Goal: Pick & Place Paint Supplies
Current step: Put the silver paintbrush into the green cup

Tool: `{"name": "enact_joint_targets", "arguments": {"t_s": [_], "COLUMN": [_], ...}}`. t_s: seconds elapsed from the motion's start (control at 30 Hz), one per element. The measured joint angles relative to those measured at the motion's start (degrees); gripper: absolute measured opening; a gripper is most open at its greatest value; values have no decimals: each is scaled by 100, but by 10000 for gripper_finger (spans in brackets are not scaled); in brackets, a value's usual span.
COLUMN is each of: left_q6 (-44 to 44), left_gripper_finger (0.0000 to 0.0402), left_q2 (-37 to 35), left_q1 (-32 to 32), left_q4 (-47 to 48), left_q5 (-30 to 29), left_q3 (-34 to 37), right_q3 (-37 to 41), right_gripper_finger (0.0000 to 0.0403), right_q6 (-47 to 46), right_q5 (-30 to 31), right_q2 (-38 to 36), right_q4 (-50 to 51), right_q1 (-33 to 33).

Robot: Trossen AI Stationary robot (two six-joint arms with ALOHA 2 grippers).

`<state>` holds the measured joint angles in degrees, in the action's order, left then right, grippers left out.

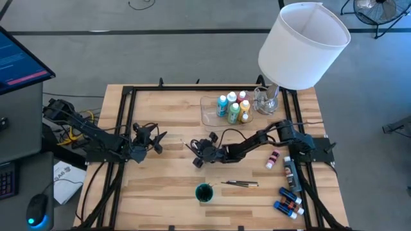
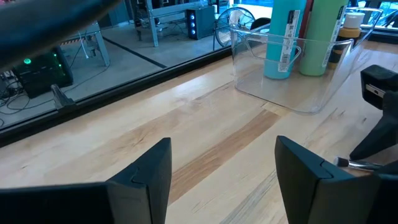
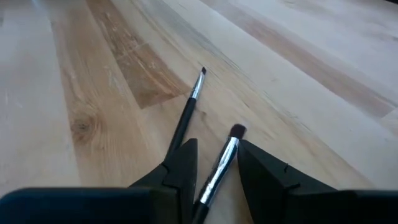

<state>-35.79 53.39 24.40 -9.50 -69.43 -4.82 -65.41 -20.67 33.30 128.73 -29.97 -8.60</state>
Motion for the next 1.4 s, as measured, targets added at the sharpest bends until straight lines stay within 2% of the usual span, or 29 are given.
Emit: {"name": "enact_joint_targets", "arguments": {"t_s": [0.87, 1.3, 1.4], "left_q6": [0, 0, 0], "left_gripper_finger": [186, 186, 186], "left_q2": [0, 0, 0], "left_q1": [0, -2, -2], "left_q4": [0, 0, 0], "left_q5": [4, 4, 4], "left_q3": [0, 0, 0], "right_q3": [-7, -2, -2], "right_gripper_finger": [105, 15, 10], "right_q6": [-254, -243, -240], "right_q5": [-11, 14, -10], "right_q2": [-9, -15, -15], "right_q4": [234, 282, 281], "right_q1": [11, 15, 15]}}
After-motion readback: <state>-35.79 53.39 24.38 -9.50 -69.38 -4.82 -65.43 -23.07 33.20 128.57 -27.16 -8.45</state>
